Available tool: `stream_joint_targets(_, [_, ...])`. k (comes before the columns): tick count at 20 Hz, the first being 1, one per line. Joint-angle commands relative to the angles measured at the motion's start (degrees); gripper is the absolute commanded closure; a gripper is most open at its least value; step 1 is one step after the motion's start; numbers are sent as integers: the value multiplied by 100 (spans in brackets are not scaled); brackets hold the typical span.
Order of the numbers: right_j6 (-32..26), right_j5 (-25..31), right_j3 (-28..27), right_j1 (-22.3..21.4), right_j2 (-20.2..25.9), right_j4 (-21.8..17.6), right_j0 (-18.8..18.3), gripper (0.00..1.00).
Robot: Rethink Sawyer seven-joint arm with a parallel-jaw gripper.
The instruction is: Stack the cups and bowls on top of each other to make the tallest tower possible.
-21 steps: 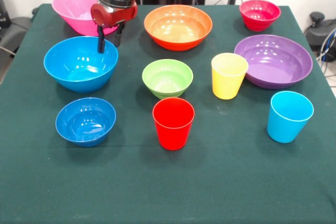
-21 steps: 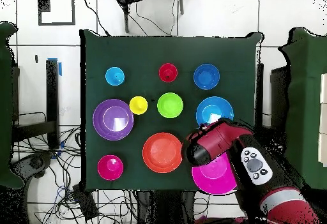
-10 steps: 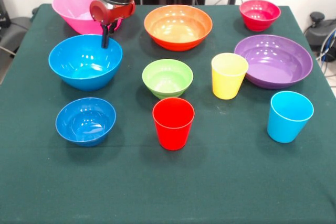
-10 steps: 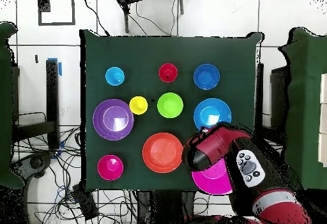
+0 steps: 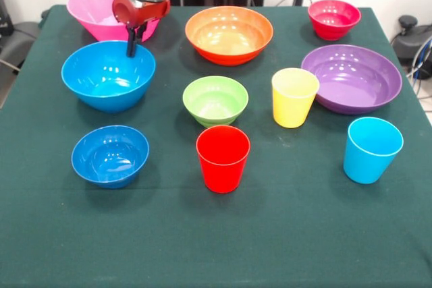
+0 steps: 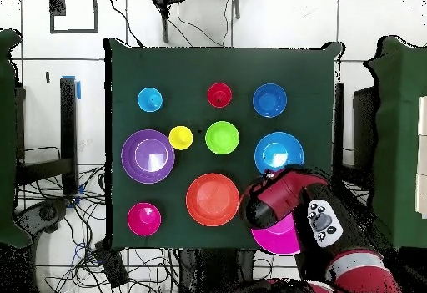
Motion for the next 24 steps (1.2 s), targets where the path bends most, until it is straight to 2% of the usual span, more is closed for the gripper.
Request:
stream_joint_targets(1, [135,-110,-2,168,170,33,-39,100])
stream_joint_targets(5, [-392,88,458,-411,535,456,-331,100])
stream_joint_targets(8, [-452,-44,1001,-1035,1000,901,-618,100])
stream_joint_targets(13, [-801,211,1519,-1788,1566,1592,-1050,100])
stream_joint_targets(17, [-1001,415,1667,-2088,1893,1952,-1287,100])
stream_joint_targets(24, [-1118,648,1644,-2546,2368,2401,-1413,100])
